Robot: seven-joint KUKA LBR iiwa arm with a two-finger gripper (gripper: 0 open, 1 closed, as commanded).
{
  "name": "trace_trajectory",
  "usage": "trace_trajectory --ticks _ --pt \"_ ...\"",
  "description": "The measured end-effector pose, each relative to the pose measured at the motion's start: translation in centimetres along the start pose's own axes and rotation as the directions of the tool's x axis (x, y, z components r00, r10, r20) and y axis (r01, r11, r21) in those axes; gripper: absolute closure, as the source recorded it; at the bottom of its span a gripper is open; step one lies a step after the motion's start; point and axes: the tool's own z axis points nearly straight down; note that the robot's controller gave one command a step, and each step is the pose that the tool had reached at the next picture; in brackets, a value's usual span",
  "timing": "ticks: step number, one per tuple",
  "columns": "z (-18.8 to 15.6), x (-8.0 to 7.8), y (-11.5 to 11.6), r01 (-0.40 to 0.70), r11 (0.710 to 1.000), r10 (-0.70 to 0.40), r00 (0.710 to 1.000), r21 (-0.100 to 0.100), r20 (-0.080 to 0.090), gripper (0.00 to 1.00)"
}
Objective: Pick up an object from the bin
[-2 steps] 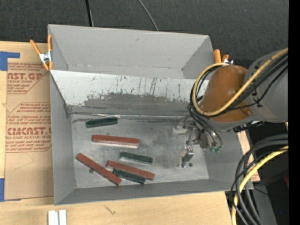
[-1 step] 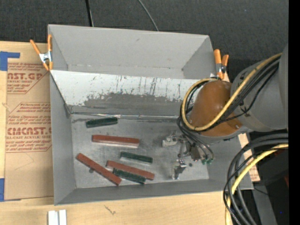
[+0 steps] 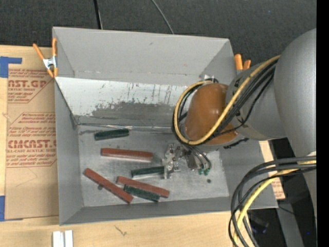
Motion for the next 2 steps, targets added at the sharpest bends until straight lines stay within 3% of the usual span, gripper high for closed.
trace_trajectory --ticks 1,2 --pt "0.0 0.0 0.0 0.0 1.0 0.0 1.0 0.0 0.0 1.0" --pt "-0.55 0.46 0.05 -0.002 1.0 0.002 1.0 0.0 -0.015 1.0"
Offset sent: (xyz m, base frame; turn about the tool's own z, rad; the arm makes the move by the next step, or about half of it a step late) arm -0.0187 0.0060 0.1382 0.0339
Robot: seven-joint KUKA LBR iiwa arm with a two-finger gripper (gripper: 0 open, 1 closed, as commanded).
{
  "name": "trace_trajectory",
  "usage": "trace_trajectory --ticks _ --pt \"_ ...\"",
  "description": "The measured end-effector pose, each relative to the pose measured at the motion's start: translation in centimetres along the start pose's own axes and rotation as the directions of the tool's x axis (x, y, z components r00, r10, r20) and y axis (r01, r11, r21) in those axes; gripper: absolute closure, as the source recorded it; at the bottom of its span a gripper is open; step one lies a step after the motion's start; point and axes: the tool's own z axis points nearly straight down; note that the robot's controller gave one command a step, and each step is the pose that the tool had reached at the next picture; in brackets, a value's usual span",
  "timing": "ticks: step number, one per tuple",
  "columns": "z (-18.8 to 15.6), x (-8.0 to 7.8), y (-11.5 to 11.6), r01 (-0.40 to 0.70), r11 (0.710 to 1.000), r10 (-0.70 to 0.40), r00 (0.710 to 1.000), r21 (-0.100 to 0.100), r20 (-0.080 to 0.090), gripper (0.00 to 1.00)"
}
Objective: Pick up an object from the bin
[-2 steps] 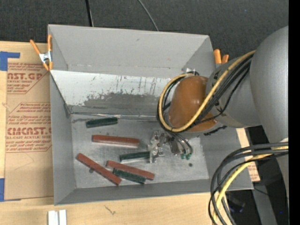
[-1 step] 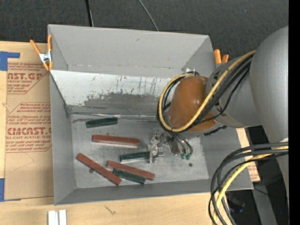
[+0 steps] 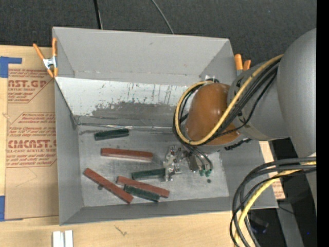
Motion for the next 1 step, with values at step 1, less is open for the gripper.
trace_trajectory --ticks 1 --pt "-11.61 -1.06 -2.04 0.175 0.985 -0.175 0.985 -0.001 -0.004 1.0"
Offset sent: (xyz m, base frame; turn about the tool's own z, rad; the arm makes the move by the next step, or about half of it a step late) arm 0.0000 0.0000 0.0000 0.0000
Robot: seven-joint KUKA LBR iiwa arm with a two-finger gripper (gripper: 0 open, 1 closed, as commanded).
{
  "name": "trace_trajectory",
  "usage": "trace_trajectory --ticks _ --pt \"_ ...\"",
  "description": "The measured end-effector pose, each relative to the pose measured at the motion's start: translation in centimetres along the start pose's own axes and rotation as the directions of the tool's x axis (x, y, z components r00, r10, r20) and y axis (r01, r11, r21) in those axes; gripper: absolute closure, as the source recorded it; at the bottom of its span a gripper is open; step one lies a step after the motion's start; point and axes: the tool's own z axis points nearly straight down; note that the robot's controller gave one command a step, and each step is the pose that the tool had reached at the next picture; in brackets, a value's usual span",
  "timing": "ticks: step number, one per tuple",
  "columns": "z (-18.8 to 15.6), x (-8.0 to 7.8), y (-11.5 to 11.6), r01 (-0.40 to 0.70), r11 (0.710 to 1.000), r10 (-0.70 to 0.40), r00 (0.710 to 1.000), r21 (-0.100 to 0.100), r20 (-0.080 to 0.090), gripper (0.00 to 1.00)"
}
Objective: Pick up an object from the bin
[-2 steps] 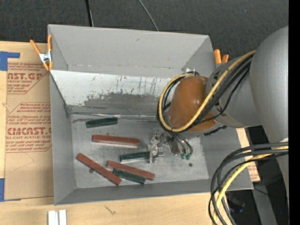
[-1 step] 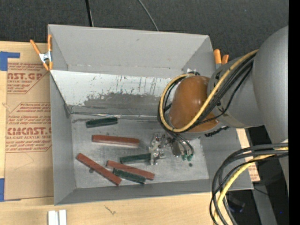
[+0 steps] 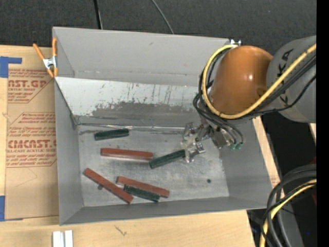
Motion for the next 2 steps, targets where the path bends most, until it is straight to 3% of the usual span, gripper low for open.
trace_trajectory --ticks 1,2 --pt "0.0 0.0 0.0 0.0 1.0 0.0 1.0 0.0 0.0 1.0" --pt "-2.4 -0.2 -0.7 0.125 0.992 -0.125 0.992 -0.004 -0.008 1.0"
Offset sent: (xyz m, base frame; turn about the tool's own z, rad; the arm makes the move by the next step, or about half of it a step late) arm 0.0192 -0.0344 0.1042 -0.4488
